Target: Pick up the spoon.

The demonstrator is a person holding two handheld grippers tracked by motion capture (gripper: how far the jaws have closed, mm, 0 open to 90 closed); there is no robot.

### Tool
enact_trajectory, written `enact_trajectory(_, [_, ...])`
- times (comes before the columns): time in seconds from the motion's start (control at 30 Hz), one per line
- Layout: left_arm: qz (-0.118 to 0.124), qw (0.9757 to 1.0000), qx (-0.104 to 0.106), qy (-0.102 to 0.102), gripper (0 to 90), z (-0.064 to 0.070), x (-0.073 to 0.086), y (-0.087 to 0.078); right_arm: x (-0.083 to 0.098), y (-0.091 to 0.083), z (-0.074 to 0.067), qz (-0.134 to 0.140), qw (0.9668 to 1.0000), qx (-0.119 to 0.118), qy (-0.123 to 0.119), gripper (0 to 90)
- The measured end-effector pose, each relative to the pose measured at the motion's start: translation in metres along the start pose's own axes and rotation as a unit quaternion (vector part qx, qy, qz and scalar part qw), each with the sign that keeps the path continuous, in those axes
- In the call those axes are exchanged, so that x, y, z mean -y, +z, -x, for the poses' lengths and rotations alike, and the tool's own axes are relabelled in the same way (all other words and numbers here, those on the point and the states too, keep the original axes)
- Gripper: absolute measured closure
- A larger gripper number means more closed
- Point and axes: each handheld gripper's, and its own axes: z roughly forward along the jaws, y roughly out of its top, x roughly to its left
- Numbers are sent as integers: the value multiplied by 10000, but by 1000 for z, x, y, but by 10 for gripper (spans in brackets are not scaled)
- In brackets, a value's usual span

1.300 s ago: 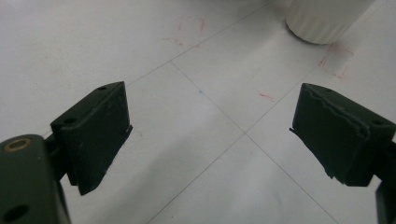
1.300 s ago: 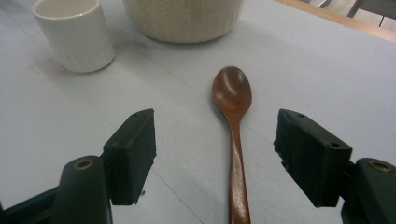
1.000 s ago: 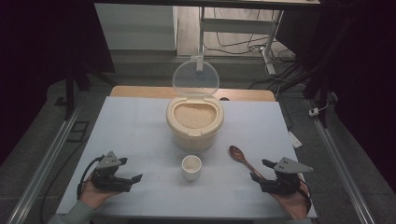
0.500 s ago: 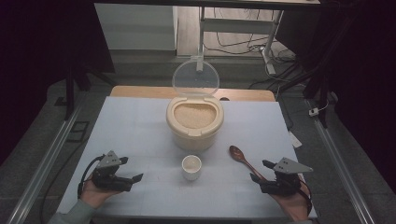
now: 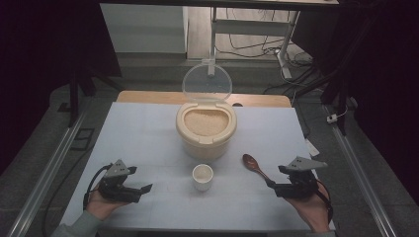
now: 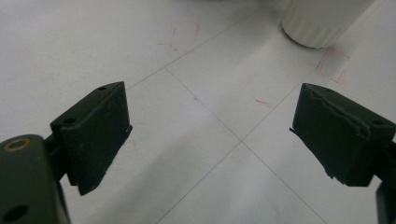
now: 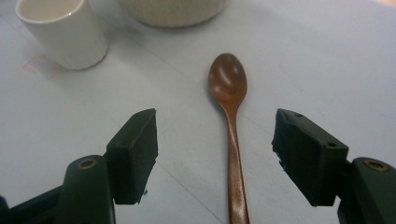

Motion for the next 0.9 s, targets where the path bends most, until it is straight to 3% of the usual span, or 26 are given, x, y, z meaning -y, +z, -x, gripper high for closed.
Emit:
enact_trajectory(0.03, [0, 10000, 0, 0, 112, 0, 0, 0, 0, 0, 0, 0, 10000, 0, 0, 313])
enact_trajectory(0.07, [-14, 10000, -8, 15, 112, 0, 0, 0, -7, 3, 1, -215, 9998, -8, -17, 314])
enact_trajectory(0.2, [-31, 10000, -27, 16, 112, -1, 0, 1, -19, 15, 2, -644, 9979, -48, 16, 315])
enact_trajectory(0.43, [-50, 10000, -37, 39, 112, 0, 0, 1, -33, 37, 6, -1449, 9893, 145, -61, 320])
enact_trajectory(0.7, [-79, 9999, -84, 57, 112, -2, 1, 2, -30, 59, 15, -1849, 9825, 111, -171, 389])
enact_trajectory(0.9, [-69, 9999, -112, 29, 112, -2, 3, 0, -17, 70, 25, -2075, 9782, -29, -88, 435])
